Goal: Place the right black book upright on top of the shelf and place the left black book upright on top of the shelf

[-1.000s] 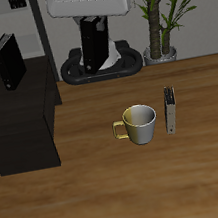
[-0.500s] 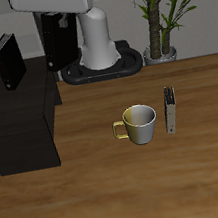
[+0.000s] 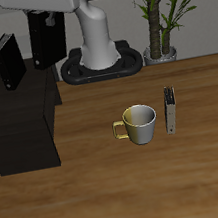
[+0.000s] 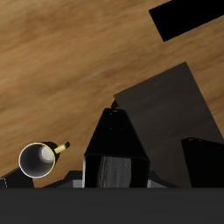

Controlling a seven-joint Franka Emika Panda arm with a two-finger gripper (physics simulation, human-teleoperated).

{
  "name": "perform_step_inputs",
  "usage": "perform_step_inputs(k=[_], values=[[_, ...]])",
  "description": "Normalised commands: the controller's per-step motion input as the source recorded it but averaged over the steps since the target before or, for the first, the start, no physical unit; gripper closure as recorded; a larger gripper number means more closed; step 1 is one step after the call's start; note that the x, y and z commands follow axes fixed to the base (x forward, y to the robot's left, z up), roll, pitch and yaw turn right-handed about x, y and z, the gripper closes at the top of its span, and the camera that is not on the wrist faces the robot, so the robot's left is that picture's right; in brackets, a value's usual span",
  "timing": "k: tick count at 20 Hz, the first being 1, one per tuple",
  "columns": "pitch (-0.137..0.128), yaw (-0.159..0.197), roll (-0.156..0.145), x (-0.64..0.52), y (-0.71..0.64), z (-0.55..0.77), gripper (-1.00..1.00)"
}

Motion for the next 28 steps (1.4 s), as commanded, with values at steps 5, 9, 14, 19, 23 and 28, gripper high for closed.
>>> perform_step_inputs(k=[5, 9, 14, 19, 23, 28], values=[[0.002, -0.049, -0.024, -0.02, -0.38, 0.21, 1.0], [-0.006, -0.063, -0.041, -0.05, -0.41, 0.23, 1.0], [0.066, -0.066, -0.032, 0.13, -0.3, -0.05, 1.0], [0.067, -0.029, 0.012, 0.18, -0.05, -0.29, 1.0], [0.074, -0.02, 0.108, 0.15, 0.12, -0.41, 1.0], [0.023, -0.057, 0.031, 0.04, 0.0, -0.12, 1.0]])
